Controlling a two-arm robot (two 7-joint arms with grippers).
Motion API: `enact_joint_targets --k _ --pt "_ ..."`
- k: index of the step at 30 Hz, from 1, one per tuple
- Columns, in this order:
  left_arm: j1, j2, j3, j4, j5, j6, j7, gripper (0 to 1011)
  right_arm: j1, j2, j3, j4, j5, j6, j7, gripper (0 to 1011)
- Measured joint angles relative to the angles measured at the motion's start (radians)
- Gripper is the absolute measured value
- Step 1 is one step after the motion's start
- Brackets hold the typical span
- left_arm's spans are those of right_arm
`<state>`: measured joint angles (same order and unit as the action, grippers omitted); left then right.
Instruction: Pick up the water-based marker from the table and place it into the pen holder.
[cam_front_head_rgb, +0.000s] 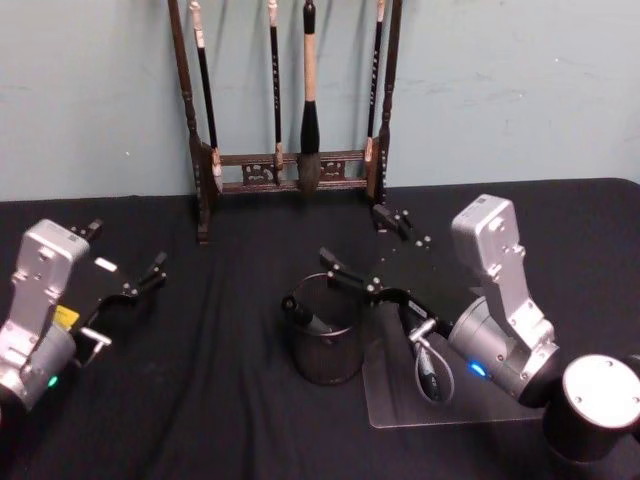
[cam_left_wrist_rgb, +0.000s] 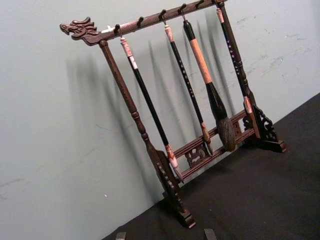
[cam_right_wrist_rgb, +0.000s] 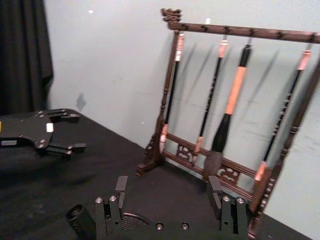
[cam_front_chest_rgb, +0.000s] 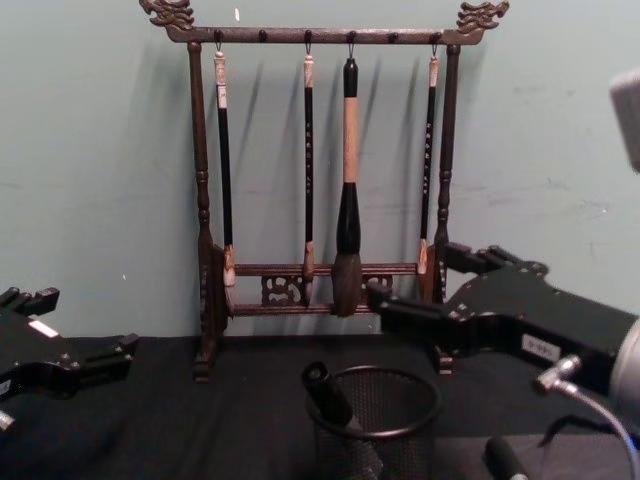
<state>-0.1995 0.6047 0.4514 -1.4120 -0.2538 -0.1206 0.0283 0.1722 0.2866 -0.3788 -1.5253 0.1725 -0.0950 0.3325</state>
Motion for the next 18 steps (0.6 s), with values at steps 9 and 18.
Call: enact_joint_targets --k 9,18 --pt "0.000 0.000 0.000 0.000 0.000 0.000 0.000 1009 -0.069 -0.010 0.058 -0.082 -0.005 0.058 -0.072 1002" --pt "0.000 0.000 0.000 0.000 0.000 0.000 0.000 1009 -0.130 -0.020 0.099 -0.142 -0.012 0.135 -0.110 1000"
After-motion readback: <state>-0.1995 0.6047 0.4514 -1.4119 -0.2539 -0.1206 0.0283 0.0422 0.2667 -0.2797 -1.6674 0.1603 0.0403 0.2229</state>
